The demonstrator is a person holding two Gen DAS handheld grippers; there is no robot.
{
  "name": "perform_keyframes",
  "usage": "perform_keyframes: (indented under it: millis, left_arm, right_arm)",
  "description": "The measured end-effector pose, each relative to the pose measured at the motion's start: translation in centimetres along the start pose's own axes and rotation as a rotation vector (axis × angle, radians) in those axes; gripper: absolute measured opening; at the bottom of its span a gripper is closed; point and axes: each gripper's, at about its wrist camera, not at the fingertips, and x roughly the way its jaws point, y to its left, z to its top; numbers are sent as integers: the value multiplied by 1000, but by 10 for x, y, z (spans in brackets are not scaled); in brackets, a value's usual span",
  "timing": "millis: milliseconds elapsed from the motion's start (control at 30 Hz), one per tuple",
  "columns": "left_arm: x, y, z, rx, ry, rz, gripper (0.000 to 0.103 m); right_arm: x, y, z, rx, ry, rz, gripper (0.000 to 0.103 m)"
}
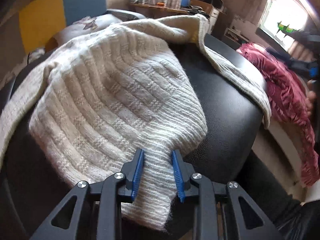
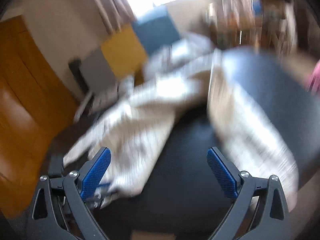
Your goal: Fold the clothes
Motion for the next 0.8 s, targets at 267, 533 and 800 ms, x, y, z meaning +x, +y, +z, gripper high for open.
perform_keyframes:
  millis: [267,533,800]
  left_arm:
    - [-3,-17,-7,110,4,74,30]
    - [-16,-2,2,2,-34,-33,11]
    - [-94,37,41,-197,-248,-292,10]
  right_arm:
    - [12,24,-19,-203,100,-173,103]
    - [47,21,-60,-198,298,-158,103]
    - [54,19,-66,-214,304,-139,103]
